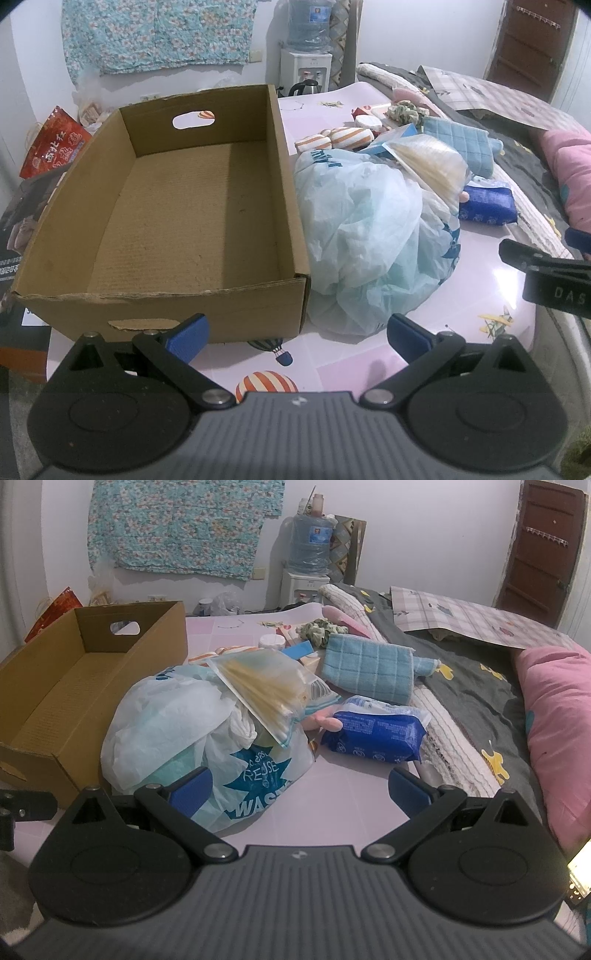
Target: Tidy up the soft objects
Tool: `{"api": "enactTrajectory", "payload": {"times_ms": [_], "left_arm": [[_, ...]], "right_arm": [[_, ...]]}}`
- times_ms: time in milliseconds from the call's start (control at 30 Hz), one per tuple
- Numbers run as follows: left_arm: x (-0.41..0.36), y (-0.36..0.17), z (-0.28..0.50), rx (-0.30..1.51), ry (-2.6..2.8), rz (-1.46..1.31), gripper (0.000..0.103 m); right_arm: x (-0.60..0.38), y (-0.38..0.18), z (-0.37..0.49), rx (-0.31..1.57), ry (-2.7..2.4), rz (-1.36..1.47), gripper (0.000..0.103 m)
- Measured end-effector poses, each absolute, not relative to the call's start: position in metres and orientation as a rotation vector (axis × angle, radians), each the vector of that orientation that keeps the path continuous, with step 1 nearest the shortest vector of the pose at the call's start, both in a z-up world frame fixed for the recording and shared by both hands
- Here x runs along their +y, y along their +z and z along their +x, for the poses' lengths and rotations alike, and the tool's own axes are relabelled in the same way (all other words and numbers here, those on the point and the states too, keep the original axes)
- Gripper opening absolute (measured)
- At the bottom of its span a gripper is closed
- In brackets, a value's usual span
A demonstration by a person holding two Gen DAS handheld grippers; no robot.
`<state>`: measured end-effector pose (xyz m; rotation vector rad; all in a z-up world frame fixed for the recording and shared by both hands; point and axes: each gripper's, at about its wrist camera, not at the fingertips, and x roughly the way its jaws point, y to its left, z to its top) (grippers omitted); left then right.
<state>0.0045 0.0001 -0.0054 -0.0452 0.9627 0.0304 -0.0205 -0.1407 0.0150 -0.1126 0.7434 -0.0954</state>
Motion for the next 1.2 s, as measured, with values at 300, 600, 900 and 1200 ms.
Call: {"api": "enactTrajectory", "payload": {"times_ms": [300,600,900,1200], "left_arm": [[-0.006,0.001,0.011,0.932,0.021,0.005,0.103],[-0.019,0.013,0.035,0.903,-0.007,0.059,0.103],[-0.041,0.026,0.068,0.828,-0.099,0.063,0.103],[-0.083,0.020,0.109,0.806,-0.276,0.055,0.078]], "right_arm": [[-0.151,0.009,-0.018,0.740,-0.114,-0.069,0.102],[-0.176,0.002,-0.011,0.715,-0.138,-0.021,0.102],[-0.230,-0.002,-0.004,0.524,-0.064,0.124,0.102],[-0.283,0.007,0.059,0.422,0.091,0.318,0.102]]}}
